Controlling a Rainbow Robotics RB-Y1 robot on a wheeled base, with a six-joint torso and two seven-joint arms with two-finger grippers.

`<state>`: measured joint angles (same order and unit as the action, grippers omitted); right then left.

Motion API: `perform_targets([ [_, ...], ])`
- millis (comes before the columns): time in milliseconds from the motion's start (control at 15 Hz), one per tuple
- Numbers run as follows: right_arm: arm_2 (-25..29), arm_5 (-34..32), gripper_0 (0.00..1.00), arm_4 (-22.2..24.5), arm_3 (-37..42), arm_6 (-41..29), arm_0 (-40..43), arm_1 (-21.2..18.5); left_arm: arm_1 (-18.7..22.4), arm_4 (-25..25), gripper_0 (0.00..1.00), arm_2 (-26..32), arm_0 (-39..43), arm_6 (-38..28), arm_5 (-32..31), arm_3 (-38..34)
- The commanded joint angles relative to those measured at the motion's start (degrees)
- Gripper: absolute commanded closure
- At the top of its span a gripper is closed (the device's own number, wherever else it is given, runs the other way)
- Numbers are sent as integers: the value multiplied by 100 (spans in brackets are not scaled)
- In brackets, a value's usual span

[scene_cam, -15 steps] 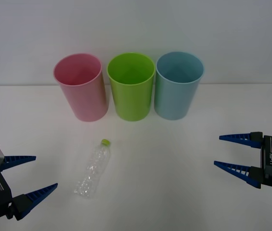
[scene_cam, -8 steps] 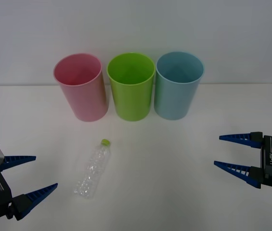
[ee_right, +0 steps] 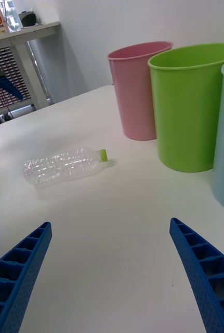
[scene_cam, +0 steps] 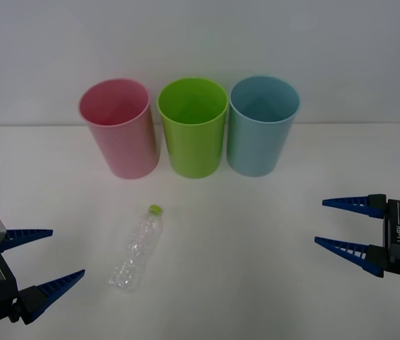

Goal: Put cans in the blue bin and PET bottles in the pink bin and trash in the green bin.

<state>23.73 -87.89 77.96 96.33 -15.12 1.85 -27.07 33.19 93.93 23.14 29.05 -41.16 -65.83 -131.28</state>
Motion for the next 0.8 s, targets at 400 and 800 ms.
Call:
perform_targets([
  [400, 0, 0, 22, 0, 0, 0, 0, 0, -40, 592, 0, -143, 118, -6, 299, -153],
  [800, 0, 0, 22, 0, 0, 0, 0, 0, 663, 1488, 10, -459, 514, -2018, 308, -680],
])
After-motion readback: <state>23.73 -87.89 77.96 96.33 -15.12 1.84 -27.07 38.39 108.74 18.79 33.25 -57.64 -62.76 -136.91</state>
